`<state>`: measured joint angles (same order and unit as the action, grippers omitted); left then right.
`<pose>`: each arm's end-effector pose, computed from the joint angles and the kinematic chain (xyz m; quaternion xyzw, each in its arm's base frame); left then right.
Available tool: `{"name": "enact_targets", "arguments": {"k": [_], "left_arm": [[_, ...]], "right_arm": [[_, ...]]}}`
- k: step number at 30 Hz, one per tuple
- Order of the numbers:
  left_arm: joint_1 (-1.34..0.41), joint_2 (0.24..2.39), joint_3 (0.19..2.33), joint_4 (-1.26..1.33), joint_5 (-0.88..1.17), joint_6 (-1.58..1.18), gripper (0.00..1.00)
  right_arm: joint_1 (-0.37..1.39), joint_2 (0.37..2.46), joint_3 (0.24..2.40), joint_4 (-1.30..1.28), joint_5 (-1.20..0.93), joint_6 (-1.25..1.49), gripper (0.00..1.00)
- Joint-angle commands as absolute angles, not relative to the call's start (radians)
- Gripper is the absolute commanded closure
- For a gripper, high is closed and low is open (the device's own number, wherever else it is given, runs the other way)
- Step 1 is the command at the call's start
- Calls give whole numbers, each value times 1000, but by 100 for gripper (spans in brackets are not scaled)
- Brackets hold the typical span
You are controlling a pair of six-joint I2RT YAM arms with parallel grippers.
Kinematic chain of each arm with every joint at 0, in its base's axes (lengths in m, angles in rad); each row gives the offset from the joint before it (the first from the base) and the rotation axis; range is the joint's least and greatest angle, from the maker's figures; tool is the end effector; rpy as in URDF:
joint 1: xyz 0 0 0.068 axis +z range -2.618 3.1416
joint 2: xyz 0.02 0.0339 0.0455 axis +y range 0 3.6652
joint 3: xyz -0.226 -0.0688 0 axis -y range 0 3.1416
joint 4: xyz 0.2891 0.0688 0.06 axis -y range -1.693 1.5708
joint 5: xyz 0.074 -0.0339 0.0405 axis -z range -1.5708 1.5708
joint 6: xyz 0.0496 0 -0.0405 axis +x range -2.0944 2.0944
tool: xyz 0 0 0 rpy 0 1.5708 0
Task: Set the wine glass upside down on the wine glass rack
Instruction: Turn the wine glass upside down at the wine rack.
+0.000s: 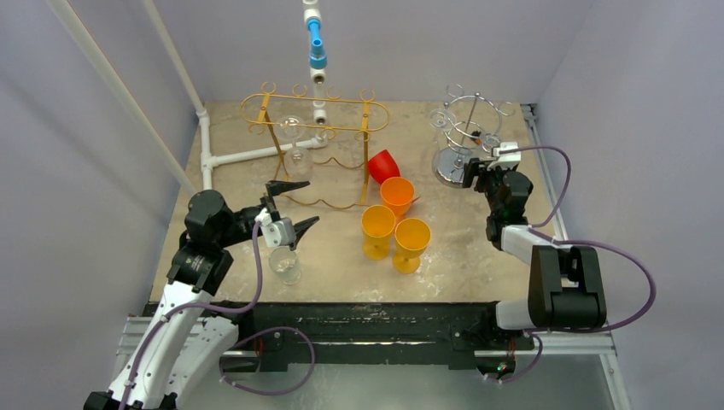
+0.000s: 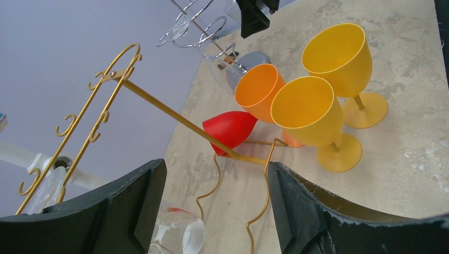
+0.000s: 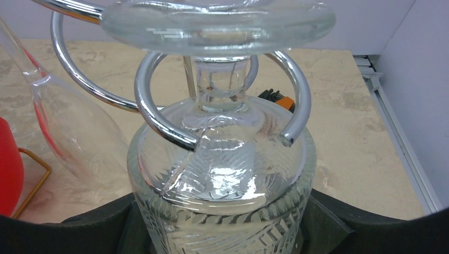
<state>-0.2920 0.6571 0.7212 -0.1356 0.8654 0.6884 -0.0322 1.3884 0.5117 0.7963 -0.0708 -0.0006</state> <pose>0.2109 -0.1028 0.3224 0.5649 0.4517 -0.1791 0.6669 0.3331 -0.0072 0.1420 -0.0124 0.7348 0.0149 0.6780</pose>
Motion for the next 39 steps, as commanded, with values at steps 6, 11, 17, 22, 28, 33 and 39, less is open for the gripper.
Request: {"name": "enact_targets", "arguments": {"k": [6,11,17,22,28,33,39], "left_arm": [[-288,649,734,-97,862,678,25],[-288,650,733,-83,858,676,25],[-288,652,733,-72,854,671,25],[-288,655,741,-91,853,672,25],[-288,658,748,-123,867,658,24],[-288,655,763,-165,878,669,24],[-288,670,790,-174,874,608,23]], "right_arm": [[-34,1399,554,863,-60,-9,2],[-34,1398,556,861,-55,-12,1],[-34,1385,556,846,-41,-17,1],[-34,1299,567,720,-29,-9,1],[-25,1117,654,352,-91,42,1],[-17,978,732,64,-97,66,1],[-15,923,906,-146,-66,138,1]]}}
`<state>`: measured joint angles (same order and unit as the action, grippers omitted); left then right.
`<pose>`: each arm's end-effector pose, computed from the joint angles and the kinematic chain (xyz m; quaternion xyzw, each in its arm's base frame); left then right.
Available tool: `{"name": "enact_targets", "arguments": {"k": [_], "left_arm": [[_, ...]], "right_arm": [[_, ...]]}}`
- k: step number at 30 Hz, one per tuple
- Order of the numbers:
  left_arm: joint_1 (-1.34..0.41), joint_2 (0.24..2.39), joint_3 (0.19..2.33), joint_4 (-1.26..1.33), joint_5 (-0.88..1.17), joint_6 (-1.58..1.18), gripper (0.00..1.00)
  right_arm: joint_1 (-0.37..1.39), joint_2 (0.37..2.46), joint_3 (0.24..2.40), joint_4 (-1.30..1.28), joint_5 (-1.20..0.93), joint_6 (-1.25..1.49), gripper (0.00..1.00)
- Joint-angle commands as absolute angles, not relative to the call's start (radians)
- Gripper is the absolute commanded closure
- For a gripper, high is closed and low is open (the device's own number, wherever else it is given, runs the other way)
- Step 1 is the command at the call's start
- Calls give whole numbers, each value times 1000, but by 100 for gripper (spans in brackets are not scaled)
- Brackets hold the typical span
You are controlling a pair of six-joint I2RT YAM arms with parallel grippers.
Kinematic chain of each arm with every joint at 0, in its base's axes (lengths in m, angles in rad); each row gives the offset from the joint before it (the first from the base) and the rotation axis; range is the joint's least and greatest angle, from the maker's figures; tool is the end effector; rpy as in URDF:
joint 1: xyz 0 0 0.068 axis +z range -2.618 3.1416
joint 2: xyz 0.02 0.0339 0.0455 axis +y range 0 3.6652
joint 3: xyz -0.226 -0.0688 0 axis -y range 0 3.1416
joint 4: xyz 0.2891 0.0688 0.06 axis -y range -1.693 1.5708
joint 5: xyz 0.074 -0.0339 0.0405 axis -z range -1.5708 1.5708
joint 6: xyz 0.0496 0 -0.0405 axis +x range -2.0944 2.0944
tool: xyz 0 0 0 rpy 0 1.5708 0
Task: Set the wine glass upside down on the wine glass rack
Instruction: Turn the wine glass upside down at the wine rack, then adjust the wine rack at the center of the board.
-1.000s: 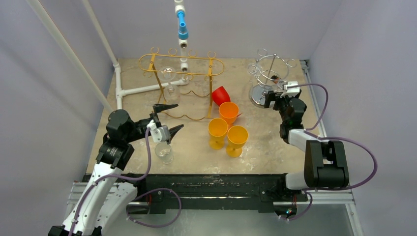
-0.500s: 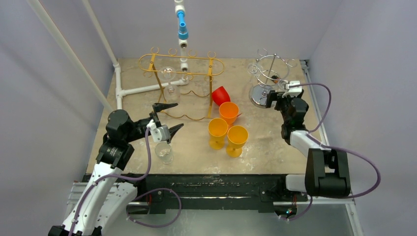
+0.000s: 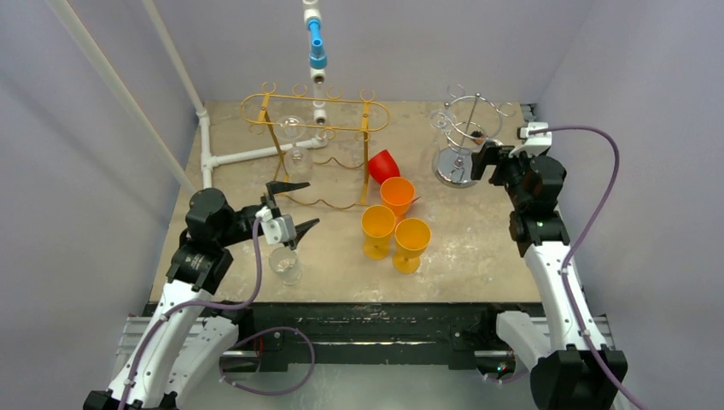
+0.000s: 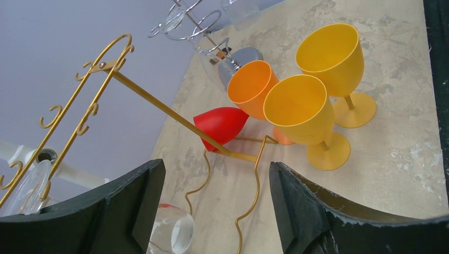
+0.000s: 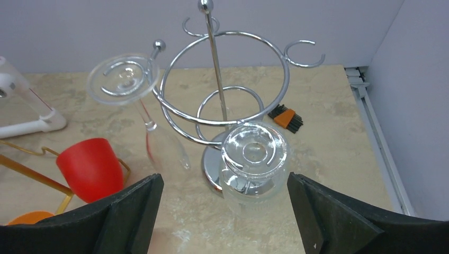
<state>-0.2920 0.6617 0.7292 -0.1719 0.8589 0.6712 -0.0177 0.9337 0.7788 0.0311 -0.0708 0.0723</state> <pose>0.2113 -0.1027 0.3206 0.5599 0.4697 -0.1892 0.6559 0.3030 -0.0019 0.2946 0.0103 0.7493 0.0446 0.6606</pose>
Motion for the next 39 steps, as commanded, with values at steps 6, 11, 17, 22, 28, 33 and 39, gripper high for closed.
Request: {"name": "enact_targets", "arguments": {"k": [6,11,17,22,28,33,39], "left_arm": [[-288,683,837,-234,857,573,23],[-288,687,881,-284,846,564,23],[-288,707,912,-314,836,560,23],[-288,722,918,-306,836,549,23],[-288,729,924,-310,826,555,23],[-288,729,927,-320,824,561,23],[-288,735,933,-322,824,562,23]], "right_arm": [[-14,1093,1184,-213,-81,179,9],[-7,1309,1423,-297,-67,154,21],[-8,1442,1569,-367,-69,103,33],[32,1497,1616,-377,-53,65,35],[82,1569,1646,-366,33,27,36],[113,1632,1700,-375,144,6,42],[114,1660,1714,-368,190,-24,49]]}}
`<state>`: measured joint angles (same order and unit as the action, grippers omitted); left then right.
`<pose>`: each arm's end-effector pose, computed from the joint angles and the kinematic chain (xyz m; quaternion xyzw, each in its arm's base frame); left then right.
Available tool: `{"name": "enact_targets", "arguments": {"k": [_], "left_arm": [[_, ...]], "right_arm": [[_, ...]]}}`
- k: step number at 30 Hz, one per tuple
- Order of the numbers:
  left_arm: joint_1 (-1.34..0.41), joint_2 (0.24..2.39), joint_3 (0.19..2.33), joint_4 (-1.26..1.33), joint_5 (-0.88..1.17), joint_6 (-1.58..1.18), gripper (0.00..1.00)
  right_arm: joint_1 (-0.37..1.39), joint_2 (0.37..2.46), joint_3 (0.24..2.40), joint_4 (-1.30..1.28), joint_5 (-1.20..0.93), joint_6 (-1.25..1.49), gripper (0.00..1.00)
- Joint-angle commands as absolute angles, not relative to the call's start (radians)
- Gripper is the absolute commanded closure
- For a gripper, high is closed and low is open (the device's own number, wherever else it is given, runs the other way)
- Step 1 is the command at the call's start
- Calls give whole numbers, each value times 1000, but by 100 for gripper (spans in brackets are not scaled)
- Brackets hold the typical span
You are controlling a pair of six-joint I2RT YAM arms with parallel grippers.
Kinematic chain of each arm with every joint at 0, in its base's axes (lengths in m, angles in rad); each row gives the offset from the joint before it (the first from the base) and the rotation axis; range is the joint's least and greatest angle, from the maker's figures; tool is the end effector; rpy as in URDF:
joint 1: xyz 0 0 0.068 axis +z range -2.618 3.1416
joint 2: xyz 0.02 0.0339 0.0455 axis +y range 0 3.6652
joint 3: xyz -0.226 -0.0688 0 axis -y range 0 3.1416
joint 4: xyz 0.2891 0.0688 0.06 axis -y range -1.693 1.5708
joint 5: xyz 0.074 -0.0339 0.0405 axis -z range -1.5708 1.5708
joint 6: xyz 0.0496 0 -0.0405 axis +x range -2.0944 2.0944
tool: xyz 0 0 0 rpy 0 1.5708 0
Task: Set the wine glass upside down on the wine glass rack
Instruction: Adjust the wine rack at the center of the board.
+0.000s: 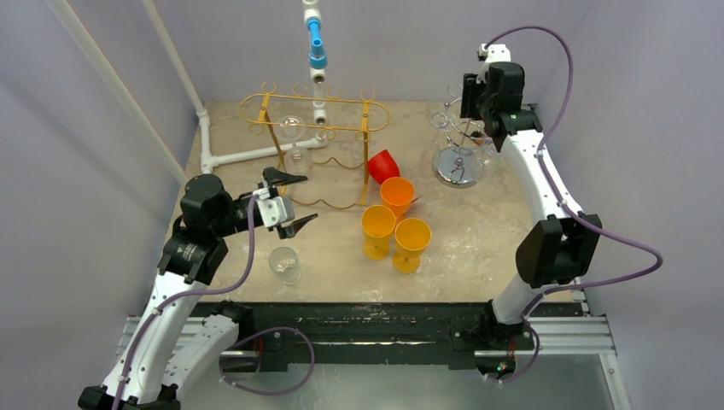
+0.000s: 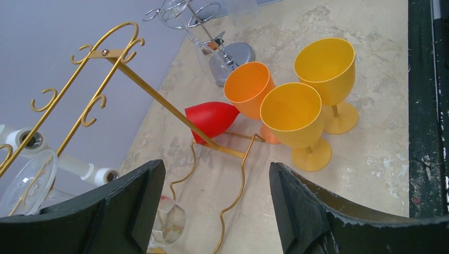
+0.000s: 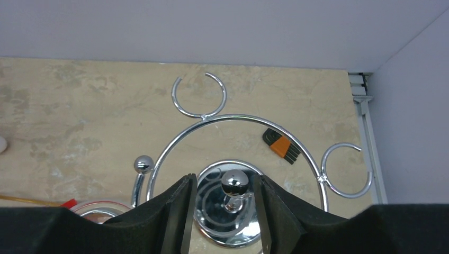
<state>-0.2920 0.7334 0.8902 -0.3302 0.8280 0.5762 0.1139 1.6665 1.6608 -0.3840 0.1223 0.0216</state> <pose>0.2138 -0.1024 0.3506 0.5296 0.5271 -0.2215 0.6266 0.4428 0.0446 0.3500 -0.0043 0.8298 -0.0130 0.5579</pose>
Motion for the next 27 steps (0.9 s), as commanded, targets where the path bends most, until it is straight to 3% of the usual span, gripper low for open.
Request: {"name": "enact_targets", "arguments": {"k": [1,3,7,11,27], "left_arm": [[-288,737,935,-322,825,561,23],[-288,740,940,-322,827,562,23],[-288,741,946,-327,831,582,23],[-288,743,948,-327,833,578,23],[-288,720,942,-333,833,581,23]], "right_arm": [[114,1666,1715,-368,191,-28,50],[114,1672,1709,-360,188,-35,57],[114,1686,1694,-342,163,-34,85],[114,1684,1669,-315,157,-32,100],[184,1723,1774,-327,500,232,100]]}}
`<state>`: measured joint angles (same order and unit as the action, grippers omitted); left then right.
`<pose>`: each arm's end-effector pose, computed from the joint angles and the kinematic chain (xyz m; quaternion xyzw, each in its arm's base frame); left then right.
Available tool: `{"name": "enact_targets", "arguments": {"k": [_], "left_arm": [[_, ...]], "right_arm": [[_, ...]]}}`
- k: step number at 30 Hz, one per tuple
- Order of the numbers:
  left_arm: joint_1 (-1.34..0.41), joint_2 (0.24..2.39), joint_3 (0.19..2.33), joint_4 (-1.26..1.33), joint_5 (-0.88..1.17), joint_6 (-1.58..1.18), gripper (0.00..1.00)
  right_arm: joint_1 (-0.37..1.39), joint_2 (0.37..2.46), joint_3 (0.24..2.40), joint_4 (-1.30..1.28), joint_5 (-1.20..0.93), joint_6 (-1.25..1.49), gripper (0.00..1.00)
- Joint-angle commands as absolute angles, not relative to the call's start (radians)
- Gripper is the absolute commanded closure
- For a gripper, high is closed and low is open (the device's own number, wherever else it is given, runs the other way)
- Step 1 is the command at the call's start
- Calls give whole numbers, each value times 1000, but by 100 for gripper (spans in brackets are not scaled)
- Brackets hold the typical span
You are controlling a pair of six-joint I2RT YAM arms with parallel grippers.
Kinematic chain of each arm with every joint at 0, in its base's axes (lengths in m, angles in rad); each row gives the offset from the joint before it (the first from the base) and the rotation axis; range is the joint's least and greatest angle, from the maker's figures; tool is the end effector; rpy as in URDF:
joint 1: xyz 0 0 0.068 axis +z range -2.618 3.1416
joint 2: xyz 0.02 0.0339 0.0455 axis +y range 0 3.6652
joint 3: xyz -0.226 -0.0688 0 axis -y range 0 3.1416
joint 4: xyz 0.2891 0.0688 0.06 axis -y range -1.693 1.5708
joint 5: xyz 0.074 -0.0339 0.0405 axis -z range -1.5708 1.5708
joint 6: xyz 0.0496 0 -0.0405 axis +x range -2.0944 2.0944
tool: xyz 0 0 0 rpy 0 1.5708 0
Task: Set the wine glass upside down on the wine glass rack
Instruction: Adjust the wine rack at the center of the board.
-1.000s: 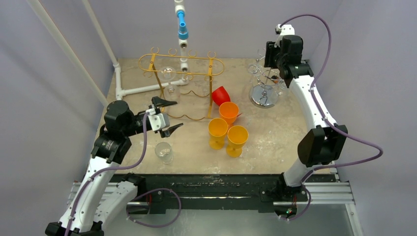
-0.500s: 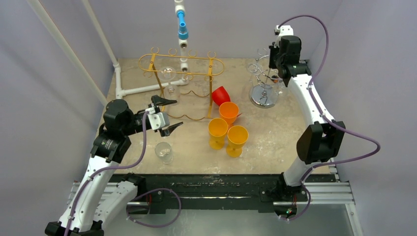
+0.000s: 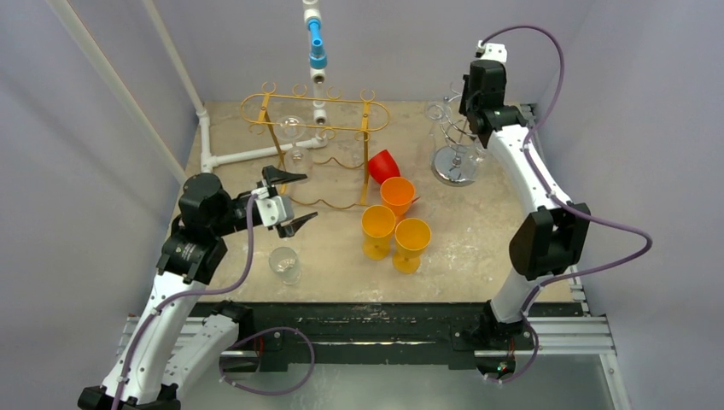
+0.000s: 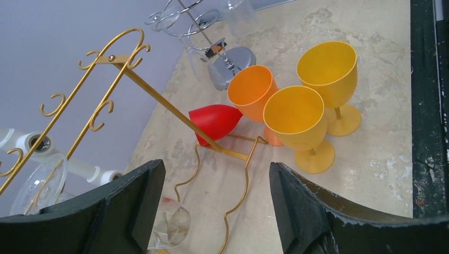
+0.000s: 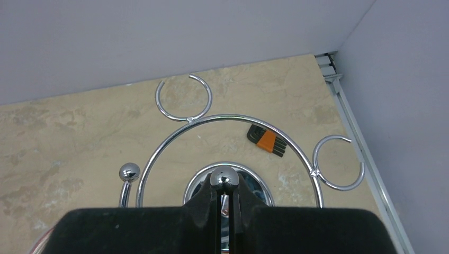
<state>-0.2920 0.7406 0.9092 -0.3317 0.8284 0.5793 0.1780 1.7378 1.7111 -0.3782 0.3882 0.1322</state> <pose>0.2138 -0.1024 0.3562 0.5306 0.5228 -0.2188 0.6303 0.4545 0.0627 0.3414 0.0874 0.8214 -0.0757 0.5585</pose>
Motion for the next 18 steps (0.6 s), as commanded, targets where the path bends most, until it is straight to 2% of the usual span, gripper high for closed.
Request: {"name": "enact_targets", "arguments": {"k": [1,11,18], "left_arm": [[-288,716,942,-337,833,581,23],[-288,710,942,-338,836,588,23],[-288,697,937,-348,833,602,23]], "right_arm": [[186,1723,1777,-326,517,243,100],[246,1775,1858,-377,678,310,100],[247,1842,1936,-407,663,359,100]]}}
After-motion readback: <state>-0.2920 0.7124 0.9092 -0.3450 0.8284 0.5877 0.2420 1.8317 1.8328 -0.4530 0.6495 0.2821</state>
